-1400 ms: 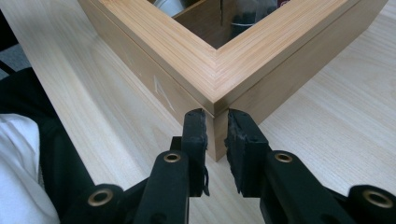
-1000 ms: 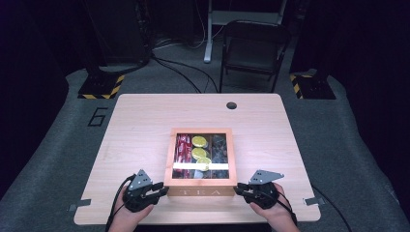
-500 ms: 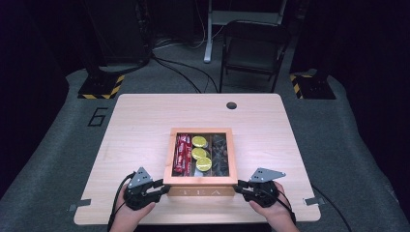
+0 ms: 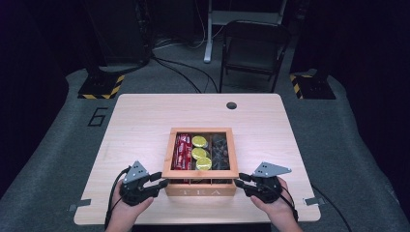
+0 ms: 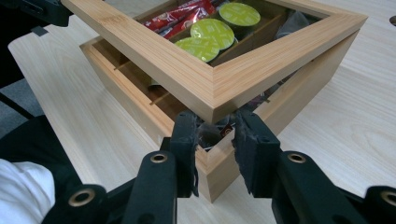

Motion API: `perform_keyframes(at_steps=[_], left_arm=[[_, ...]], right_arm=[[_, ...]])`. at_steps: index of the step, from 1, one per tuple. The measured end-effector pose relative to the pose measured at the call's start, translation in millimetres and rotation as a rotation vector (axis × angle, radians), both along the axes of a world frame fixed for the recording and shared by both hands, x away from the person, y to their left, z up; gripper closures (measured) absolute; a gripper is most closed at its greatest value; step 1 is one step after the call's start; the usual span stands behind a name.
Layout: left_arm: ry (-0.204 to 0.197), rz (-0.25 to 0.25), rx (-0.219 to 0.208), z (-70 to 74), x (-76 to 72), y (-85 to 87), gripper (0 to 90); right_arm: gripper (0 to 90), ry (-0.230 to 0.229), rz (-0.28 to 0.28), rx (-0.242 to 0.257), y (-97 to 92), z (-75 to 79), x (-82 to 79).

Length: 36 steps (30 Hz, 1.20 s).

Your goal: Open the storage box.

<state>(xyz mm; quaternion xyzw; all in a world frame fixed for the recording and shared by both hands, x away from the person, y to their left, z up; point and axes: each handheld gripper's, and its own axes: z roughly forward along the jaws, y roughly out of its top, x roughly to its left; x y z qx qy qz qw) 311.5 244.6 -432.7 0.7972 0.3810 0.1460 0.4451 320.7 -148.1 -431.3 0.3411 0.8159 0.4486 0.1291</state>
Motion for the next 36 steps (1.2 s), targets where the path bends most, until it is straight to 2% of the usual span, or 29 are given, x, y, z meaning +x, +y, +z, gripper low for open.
perform_keyframes(at_steps=[2, 5, 8, 9, 10, 12, 14, 17, 20, 21, 26, 29, 36], left_arm=[[0.004, -0.004, 0.007, 3.5, 2.1, -1.1, 60.5], [0.002, -0.001, 0.022, 10.2, 5.8, -2.7, 60.4], [0.001, 0.007, 0.014, 14.5, 7.0, -2.8, 59.0], [-0.014, 0.02, 0.016, 20.5, 7.9, -3.4, 57.9], [-0.014, 0.02, 0.016, 20.5, 7.9, -3.4, 57.9], [-0.046, 0.025, 0.037, 30.3, 9.3, -4.8, 57.9], [-0.049, 0.028, 0.036, 33.1, 9.9, -5.3, 58.0], [-0.06, 0.027, 0.029, 39.6, 13.3, -4.1, 58.0], [-0.055, 0.025, 0.005, 43.5, 16.4, -2.5, 58.0], [-0.055, 0.028, -0.011, 46.8, 18.9, -1.7, 58.2], [-0.067, 0.035, -0.024, 54.0, 24.0, -0.9, 59.6], [-0.089, 0.038, -0.003, 63.5, 29.3, -2.0, 60.0], [-0.121, 0.028, 0.032, 75.6, 36.6, -3.6, 60.0]], right_arm=[[69.1, 0.015, 0.0, 0.01, -0.1, 4.9, 2.9], [69.7, 0.011, -0.001, 0.01, 0.2, 8.6, 4.3], [69.4, -0.004, -0.006, 0.011, 0.1, 14.5, 6.1], [69.1, -0.01, -0.005, 0.011, 0.0, 16.8, 7.2], [69.1, -0.01, -0.005, 0.011, 0.0, 16.8, 7.2], [68.4, -0.032, -0.017, 0.011, 0.7, 25.3, 9.8], [68.2, -0.045, -0.018, 0.012, 1.0, 31.1, 11.8], [67.5, -0.057, -0.019, 0.01, 1.6, 36.7, 13.5], [65.2, -0.062, -0.02, -0.007, 3.7, 44.2, 15.5], [65.2, -0.081, -0.025, -0.014, 4.8, 47.9, 16.6], [65.7, -0.095, -0.035, 0.01, 4.5, 54.3, 21.6], [65.5, -0.123, -0.053, 0.017, 5.7, 60.7, 26.1], [62.1, -0.142, -0.058, 0.026, 6.9, 69.9, 34.2]])
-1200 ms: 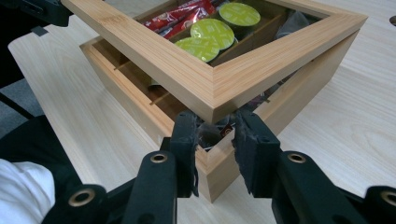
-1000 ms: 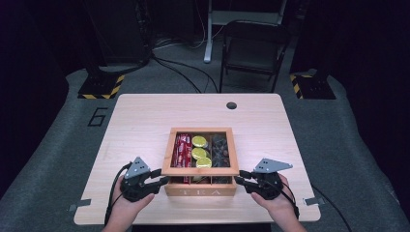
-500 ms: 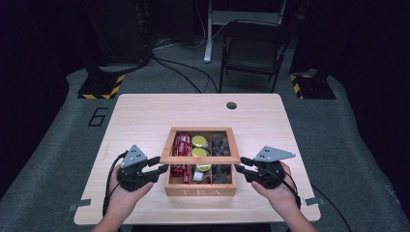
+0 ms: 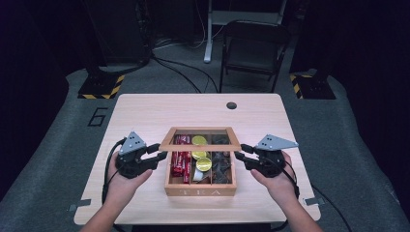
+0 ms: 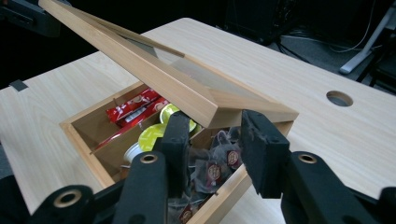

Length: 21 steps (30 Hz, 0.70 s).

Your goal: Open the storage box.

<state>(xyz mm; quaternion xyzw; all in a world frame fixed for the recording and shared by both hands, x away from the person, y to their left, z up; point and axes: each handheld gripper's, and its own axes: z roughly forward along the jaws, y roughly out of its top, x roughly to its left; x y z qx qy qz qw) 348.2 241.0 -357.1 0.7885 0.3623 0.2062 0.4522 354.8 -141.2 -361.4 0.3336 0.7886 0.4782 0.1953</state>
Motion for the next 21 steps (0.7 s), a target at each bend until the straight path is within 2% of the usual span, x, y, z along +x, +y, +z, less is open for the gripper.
perform_keyframes(at_steps=[4, 5, 8, 10, 14, 16, 21], left_arm=[[-0.017, -0.005, -0.011, 1.9, 3.0, 1.7, 59.7], [-0.016, 0.01, -0.021, 1.1, 5.9, 2.4, 56.4], [-0.012, 0.023, -0.022, -1.8, 10.0, 2.6, 54.9], [0.007, 0.031, -0.022, -6.8, 18.1, 2.2, 54.9], [0.011, 0.047, -0.019, -10.7, 27.4, 0.2, 54.2], [0.023, 0.064, -0.042, -12.8, 35.5, -1.0, 53.3], [0.02, 0.062, -0.053, -13.4, 42.3, -4.1, 54.4]], right_arm=[[60.8, -0.031, 0.006, -0.035, 3.3, 5.0, 4.2], [61.2, -0.04, 0.003, -0.043, 3.5, 7.6, 6.6], [61.8, -0.029, 0.003, -0.026, 2.7, 10.1, 8.7], [62.3, -0.027, 0.007, -0.014, 1.3, 13.7, 13.2], [62.5, -0.028, 0.002, -0.01, 1.6, 16.8, 16.4], [62.6, -0.027, -0.003, -0.008, 2.3, 18.8, 18.1], [62.5, -0.032, 0.008, -0.012, 1.2, 19.5, 19.6]])
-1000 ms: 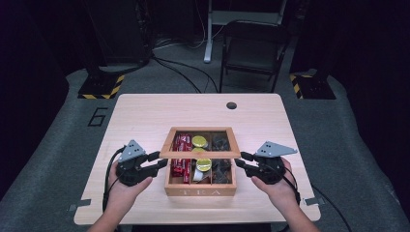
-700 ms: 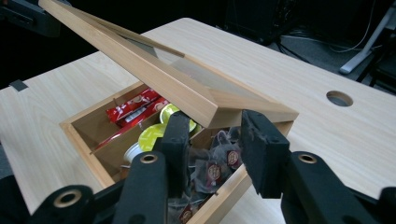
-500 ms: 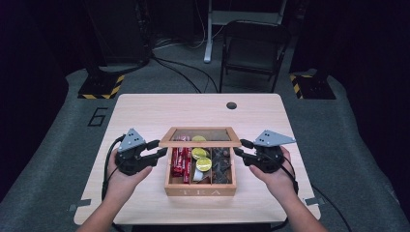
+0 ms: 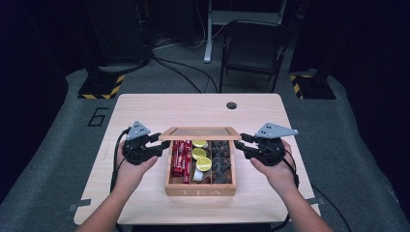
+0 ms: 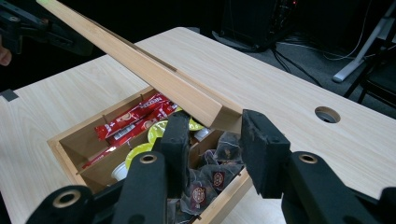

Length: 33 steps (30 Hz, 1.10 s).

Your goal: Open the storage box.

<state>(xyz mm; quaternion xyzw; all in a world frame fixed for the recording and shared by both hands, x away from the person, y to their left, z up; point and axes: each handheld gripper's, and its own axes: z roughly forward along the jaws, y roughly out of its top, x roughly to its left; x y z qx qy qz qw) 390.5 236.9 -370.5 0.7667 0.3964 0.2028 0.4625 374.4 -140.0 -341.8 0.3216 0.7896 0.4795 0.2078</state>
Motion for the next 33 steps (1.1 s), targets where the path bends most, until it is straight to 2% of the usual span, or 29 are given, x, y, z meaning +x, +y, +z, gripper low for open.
perform_keyframes(at_steps=[1, 2, 5, 8, 13, 15, 17, 22, 26, 31, 33], left_arm=[[0.001, 0.001, 0.004, 0.4, 0.6, -0.9, 56.1], [-0.017, 0.016, 0.017, 1.3, 1.0, -2.7, 57.3], [-0.016, 0.015, 0.022, 2.2, 1.7, -2.7, 59.3], [-0.022, 0.022, 0.016, 3.2, 3.4, -2.7, 59.9], [-0.022, 0.031, 0.002, 5.7, 7.0, -3.0, 60.7], [-0.021, 0.038, 0.002, 8.8, 10.6, -3.2, 60.9], [-0.019, 0.039, -0.002, 9.7, 11.7, -3.1, 61.1], [-0.025, 0.044, -0.01, 14.6, 19.1, -3.2, 61.4], [-0.031, 0.047, -0.018, 16.2, 22.7, -3.1, 61.4], [-0.035, 0.045, -0.016, 17.7, 25.2, -3.0, 61.5], [-0.036, 0.049, -0.012, 19.4, 27.1, -3.4, 61.6]], right_arm=[[62.5, 0.004, -0.003, 0.001, 0.0, 0.2, 0.0], [62.5, 0.003, -0.002, 0.001, 0.0, 0.3, 0.0], [62.6, 0.003, 0.003, 0.002, -0.4, 0.4, 0.2], [62.4, 0.005, 0.005, 0.02, -1.5, 1.2, 2.8], [61.3, -0.005, -0.008, 0.017, -0.2, 2.4, 5.7], [60.6, -0.027, -0.015, 0.007, 0.9, 3.3, 8.4], [60.5, -0.024, -0.02, 0.007, 1.4, 3.3, 9.4], [59.5, -0.027, -0.024, -0.005, 3.1, 0.4, 23.6], [56.3, -0.019, -0.049, -0.013, 6.3, -1.7, 30.9], [57.2, -0.026, -0.067, -0.028, 9.5, -4.0, 40.3], [57.3, -0.014, -0.078, -0.037, 11.0, -7.1, 48.2]])
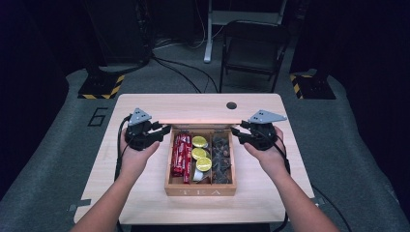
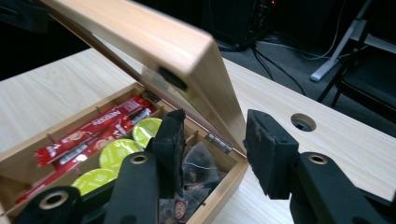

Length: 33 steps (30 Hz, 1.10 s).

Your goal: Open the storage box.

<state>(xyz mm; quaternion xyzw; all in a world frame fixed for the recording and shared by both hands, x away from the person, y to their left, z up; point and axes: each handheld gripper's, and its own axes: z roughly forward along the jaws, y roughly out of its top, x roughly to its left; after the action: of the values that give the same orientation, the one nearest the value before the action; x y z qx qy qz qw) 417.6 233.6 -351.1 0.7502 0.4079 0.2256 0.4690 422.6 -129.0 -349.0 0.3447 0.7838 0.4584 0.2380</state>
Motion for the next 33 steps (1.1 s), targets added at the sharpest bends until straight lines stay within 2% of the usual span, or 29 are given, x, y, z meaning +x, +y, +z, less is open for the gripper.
perform_keyframes(at_steps=[9, 10, 14, 18, 23, 28, 33], left_arm=[[-0.002, 0.01, -0.019, 3.5, 7.8, 0.0, 61.9], [0.001, 0.01, -0.024, 3.7, 8.5, 0.2, 61.9], [-0.003, 0.02, -0.033, 4.1, 10.5, -0.1, 61.9], [-0.002, 0.022, -0.036, 4.9, 12.3, -0.3, 62.0], [-0.002, 0.03, -0.043, 6.1, 15.1, -0.9, 62.0], [0.002, 0.028, -0.042, 6.8, 16.2, -0.4, 62.0], [0.006, 0.032, -0.039, 8.4, 17.8, -0.9, 62.1]], right_arm=[[57.4, -0.006, -0.017, -0.002, 2.2, -13.8, 17.7], [57.4, 0.004, -0.026, 0.007, 3.4, -15.0, 19.4], [57.3, 0.012, -0.013, -0.007, 5.0, -19.6, 27.7], [57.7, 0.017, -0.03, -0.014, 8.2, -27.0, 37.0], [58.1, 0.022, -0.037, -0.006, 9.4, -33.6, 45.4], [58.7, 0.018, -0.032, 0.023, 8.5, -38.1, 52.2], [58.3, 0.052, -0.03, 0.038, 7.7, -43.1, 59.6]])
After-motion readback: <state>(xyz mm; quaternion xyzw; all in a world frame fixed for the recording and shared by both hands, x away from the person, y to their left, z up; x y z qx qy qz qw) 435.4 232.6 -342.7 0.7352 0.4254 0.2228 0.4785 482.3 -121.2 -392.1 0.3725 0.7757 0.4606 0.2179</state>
